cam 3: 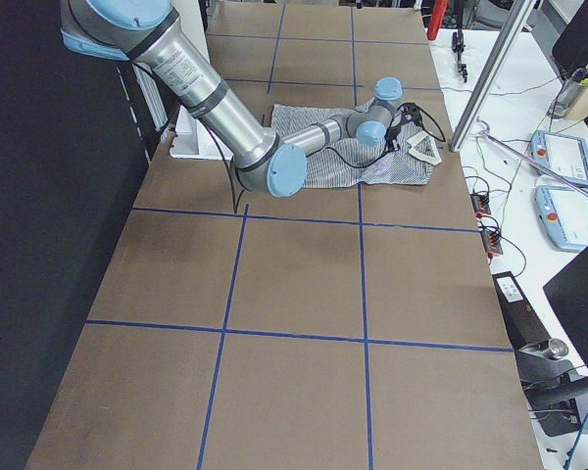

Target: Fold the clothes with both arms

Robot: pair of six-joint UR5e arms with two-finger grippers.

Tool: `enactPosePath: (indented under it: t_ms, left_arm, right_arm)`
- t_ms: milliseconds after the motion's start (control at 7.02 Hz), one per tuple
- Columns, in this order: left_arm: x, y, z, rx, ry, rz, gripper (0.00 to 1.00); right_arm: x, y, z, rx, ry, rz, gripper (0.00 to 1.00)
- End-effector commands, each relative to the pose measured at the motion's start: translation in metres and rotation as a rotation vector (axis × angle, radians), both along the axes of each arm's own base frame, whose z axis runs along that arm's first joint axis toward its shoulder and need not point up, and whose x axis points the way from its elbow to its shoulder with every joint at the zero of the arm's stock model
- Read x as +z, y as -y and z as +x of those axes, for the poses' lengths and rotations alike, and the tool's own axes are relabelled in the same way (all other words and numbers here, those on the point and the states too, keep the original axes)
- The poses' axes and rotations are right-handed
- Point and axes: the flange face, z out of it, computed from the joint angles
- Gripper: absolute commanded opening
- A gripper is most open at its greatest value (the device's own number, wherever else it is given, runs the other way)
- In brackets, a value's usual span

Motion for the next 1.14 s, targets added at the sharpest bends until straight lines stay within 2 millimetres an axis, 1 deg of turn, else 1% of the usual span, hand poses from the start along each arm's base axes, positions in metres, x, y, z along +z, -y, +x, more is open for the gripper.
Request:
enactPosePath:
  t_ms: [0,143,285,428,570,713,855,998]
  left_arm:
    - [0.000,0.000,0.000,0.000,0.000,0.000,1.00]
    - [-0.004,0.000,0.001,-0.008,-0.007,-0.005,1.00]
    - [-0.004,0.000,0.001,-0.009,-0.007,-0.007,1.00]
    - [-0.003,0.002,0.001,-0.009,-0.005,-0.007,1.00]
    - [-0.010,0.008,0.003,-0.016,-0.010,-0.008,1.00]
    - [-0.021,0.015,0.019,-0.031,-0.028,-0.043,1.00]
    - [-0.035,0.024,0.048,-0.090,-0.017,-0.088,1.00]
    - [-0.054,0.025,0.102,-0.170,-0.035,-0.189,1.00]
  right_arm:
    - [0.004,0.014,-0.028,0.029,-0.066,-0.015,0.00]
    - [0.009,0.013,-0.030,0.027,-0.072,-0.022,0.00]
    - [0.009,0.013,-0.031,0.026,-0.071,-0.021,0.00]
    - [0.007,0.013,-0.031,0.027,-0.067,-0.020,0.26]
    - [0.007,0.012,-0.032,0.026,-0.065,-0.021,0.99]
    - [0.003,0.010,-0.033,0.028,-0.052,-0.037,1.00]
    - [-0.007,0.006,-0.031,0.035,-0.008,-0.090,1.00]
    - [-0.017,0.000,-0.028,0.038,0.037,-0.153,1.00]
